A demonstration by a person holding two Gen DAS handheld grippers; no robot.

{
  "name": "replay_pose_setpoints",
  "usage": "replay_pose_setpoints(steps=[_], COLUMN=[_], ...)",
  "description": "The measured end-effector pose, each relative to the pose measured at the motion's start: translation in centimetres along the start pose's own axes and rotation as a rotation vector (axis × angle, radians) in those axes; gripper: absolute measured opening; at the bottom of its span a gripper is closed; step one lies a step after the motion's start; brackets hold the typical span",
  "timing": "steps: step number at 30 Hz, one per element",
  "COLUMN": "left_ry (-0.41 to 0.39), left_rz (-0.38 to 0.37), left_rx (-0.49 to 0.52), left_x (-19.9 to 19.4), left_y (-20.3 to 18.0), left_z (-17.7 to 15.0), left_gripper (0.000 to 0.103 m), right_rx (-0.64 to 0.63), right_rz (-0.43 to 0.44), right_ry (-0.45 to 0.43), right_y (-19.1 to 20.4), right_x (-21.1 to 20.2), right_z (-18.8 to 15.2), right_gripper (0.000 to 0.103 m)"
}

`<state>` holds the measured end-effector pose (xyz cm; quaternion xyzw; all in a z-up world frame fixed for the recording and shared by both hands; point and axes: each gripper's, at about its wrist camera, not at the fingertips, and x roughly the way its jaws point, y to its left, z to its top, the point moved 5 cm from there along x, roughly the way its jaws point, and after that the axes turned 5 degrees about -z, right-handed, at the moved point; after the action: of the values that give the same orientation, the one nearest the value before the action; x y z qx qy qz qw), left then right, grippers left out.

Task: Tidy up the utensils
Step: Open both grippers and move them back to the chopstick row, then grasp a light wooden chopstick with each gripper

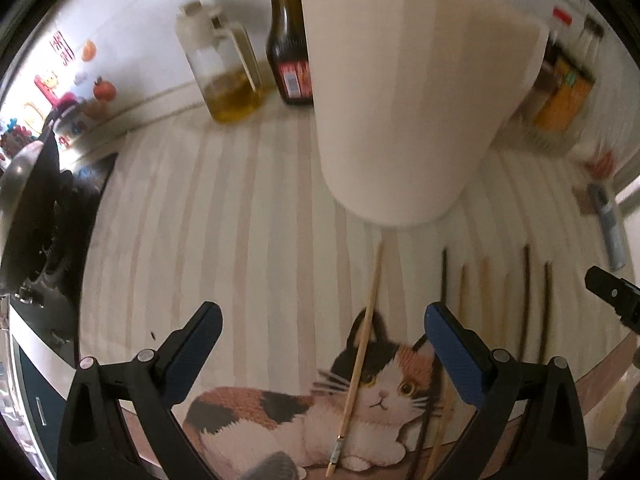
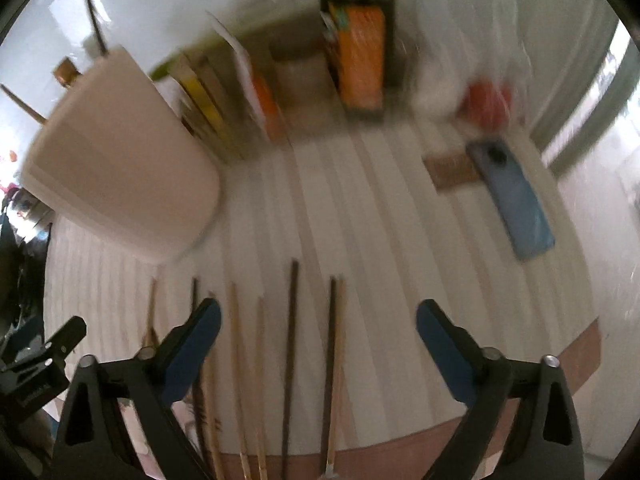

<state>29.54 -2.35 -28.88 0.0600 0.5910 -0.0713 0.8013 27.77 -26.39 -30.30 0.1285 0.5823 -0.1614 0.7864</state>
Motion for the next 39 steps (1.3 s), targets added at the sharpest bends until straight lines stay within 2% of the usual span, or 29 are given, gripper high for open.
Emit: replay_pose_setpoints(steps=[2, 3, 5, 7, 8, 10, 13, 15, 16, 20, 27, 29, 32, 35, 39], left_ry=[0.035, 0.059, 0.089, 0.131, 0.151, 0.175, 0.198, 0.204, 0.208, 0.194, 0.196, 0.197, 0.195, 0.193, 0.209], left_rz=[-0.001, 0.002, 0.0, 0.003, -0.007, -0.016, -0.029, -0.035, -0.041, -0.044, -0.069, -0.093, -0.094, -0.076, -0.081], left_rx=[0.006, 0.008, 0.012, 0.021, 0.024, 0.033, 0.04, 0.049, 0.054, 0.077, 0.091, 0.092, 0.096, 0.047, -0.044], left_x=[1.3, 2.0, 3.2, 4.5, 5.0, 5.8, 6.6, 6.8, 6.8, 6.6, 6.4, 6.4, 6.5, 6.7, 6.7], left_y=[-0.2, -0.1, 0.0, 0.1, 0.2, 0.2, 0.0, -0.3, -0.4, -1.1, -2.2, -2.4, -2.8, -2.0, 0.1], left_z=[-0.9, -1.3, -2.1, -2.9, -3.2, -3.6, -4.2, -4.5, -4.6, -4.6, -3.9, -3.8, -3.5, -3.4, -3.5], left_gripper=[0.103, 0.103, 0.093, 0.086, 0.076, 0.065, 0.06, 0.054, 0.048, 0.043, 0.029, 0.017, 0.005, 0.005, 0.005], right_rx=[0.037, 0.051, 0.095, 0.121, 0.125, 0.125, 0.118, 0.106, 0.099, 0.059, -0.023, -0.032, -0.029, -0.009, 0.015], right_rz=[0.022, 0.029, 0.05, 0.06, 0.058, 0.056, 0.055, 0.051, 0.046, 0.042, 0.029, 0.02, 0.011, -0.022, -0.018], right_ry=[0.057, 0.076, 0.128, 0.154, 0.162, 0.182, 0.208, 0.224, 0.232, 0.221, 0.229, 0.239, 0.255, 0.258, 0.283], right_y=[-0.8, -1.1, -2.1, -2.9, -3.2, -3.6, -3.6, -3.5, -3.4, -2.9, -1.1, -0.6, -0.7, -1.2, -2.4], right_x=[1.5, 2.1, 3.6, 4.5, 4.8, 5.5, 6.4, 7.0, 7.2, 7.4, 7.2, 7.4, 7.5, 7.3, 7.5], right_z=[-1.1, -1.4, -2.3, -2.9, -3.2, -3.9, -4.5, -5.0, -5.2, -5.5, -6.1, -6.1, -6.1, -6.0, -5.8], right_gripper=[0.072, 0.067, 0.053, 0.049, 0.048, 0.043, 0.035, 0.031, 0.024, 0.012, 0.01, 0.007, 0.005, 0.004, 0.004])
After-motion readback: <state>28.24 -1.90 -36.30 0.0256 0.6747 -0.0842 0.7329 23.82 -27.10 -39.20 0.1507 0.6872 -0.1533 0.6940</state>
